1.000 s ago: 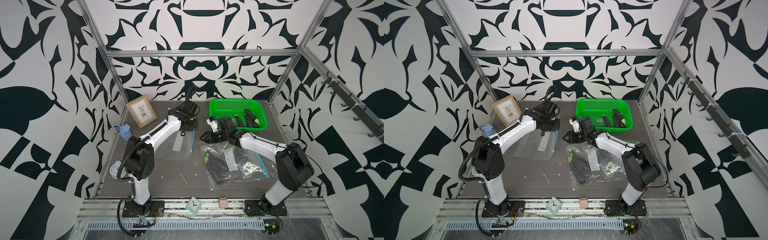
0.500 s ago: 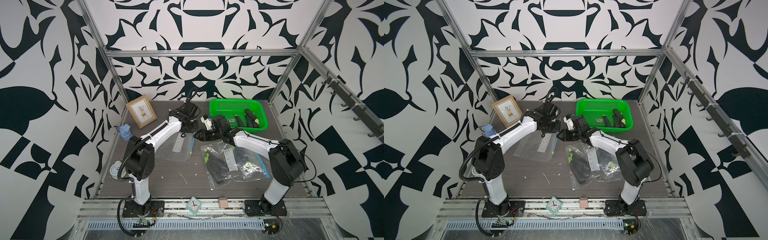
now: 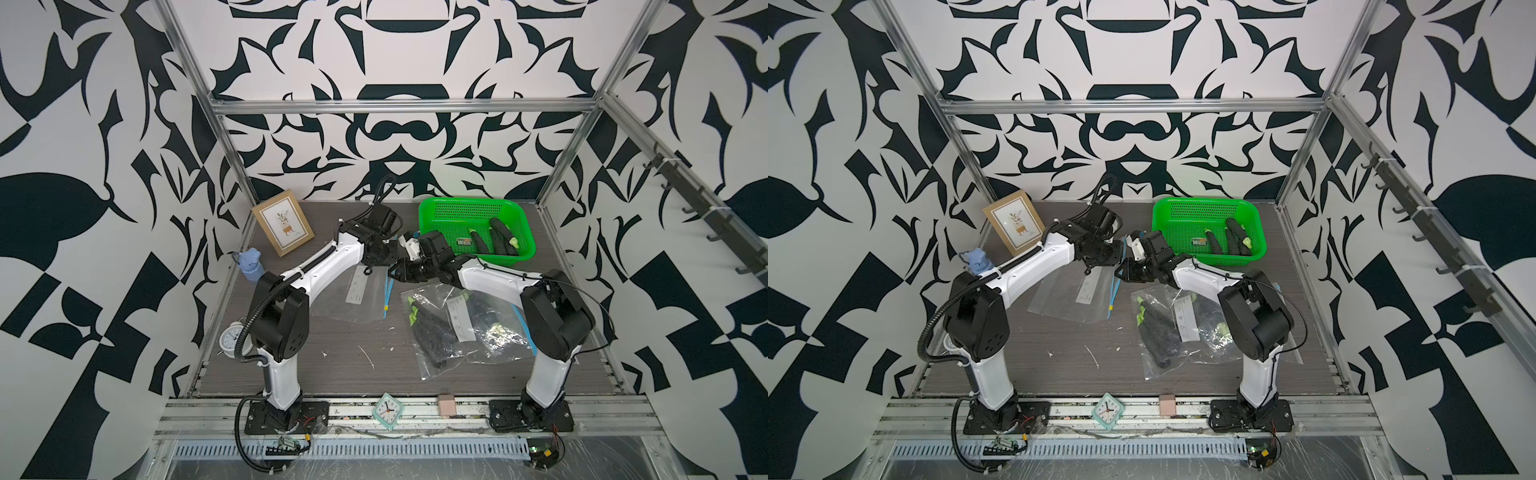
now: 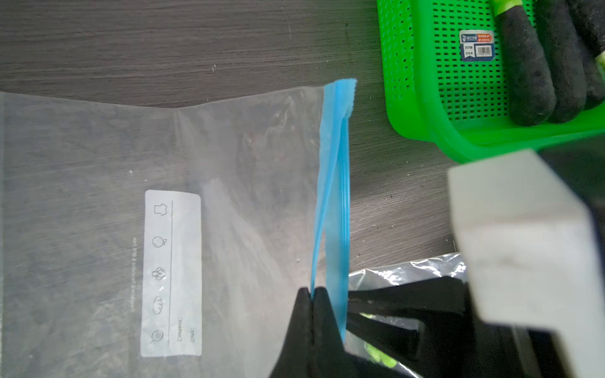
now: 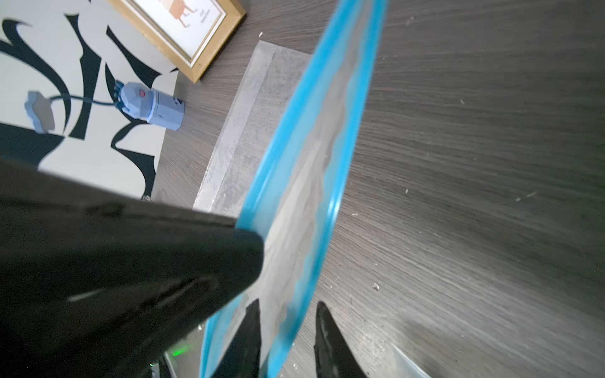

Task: Place the eggplant in a zip-top bag and seal the zipper
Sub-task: Open the zipper of the food storage bag at the center of the board.

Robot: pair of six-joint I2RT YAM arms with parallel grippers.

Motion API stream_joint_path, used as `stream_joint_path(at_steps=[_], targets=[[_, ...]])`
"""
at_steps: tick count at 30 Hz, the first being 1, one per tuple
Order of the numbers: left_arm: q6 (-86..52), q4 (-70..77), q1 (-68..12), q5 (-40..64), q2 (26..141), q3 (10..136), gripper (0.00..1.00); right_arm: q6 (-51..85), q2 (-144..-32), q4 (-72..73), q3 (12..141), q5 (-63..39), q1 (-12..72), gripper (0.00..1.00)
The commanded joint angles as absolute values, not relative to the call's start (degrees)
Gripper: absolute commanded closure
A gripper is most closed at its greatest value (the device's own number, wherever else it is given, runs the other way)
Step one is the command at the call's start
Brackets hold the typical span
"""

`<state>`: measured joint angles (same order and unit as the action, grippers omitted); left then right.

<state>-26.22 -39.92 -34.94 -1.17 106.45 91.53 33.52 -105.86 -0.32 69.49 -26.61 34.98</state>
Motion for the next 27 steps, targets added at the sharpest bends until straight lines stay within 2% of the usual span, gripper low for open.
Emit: stream_joint_path(at_steps=[1,3,6,10,14,18,22,27], targets=[[-27.19,-39.92,-35.36,-1.06,103.49,90.99,1.00,33.65,-104.85,1.27,71.07,-25.16,35.20,0.86],[-27.12,-40.02,-35.38,-1.88,103.28,90.55,1.00,33.12,-103.85,0.64,70.32,-23.27,35.24,0.98],[-27.15,-40.40,-35.38,-2.29,102.86,90.05,1.00,32.70,-101.56,0.95,68.51,-21.14,35.27,1.00],[-27.98,-40.10,-35.67,-1.93,102.22,89.13,0.88,32.74,-99.47,1.24,67.42,-20.23,35.16,1.00],[-28.25,-40.06,-36.57,-2.72,102.22,88.43,0.69,33.11,-98.44,1.21,67.58,-20.27,35.24,1.00],[-28.98,-39.52,-37.18,-2.72,102.44,87.46,0.58,33.70,-97.76,1.40,67.97,-20.98,35.24,1.00],[-29.21,-39.03,-37.56,-3.11,102.30,86.97,0.57,33.43,-96.66,0.89,67.69,-20.12,35.29,1.00],[-29.41,-39.03,-37.68,-4.72,101.22,85.73,0.71,32.10,-95.36,-2.05,68.24,-18.06,35.20,1.00]])
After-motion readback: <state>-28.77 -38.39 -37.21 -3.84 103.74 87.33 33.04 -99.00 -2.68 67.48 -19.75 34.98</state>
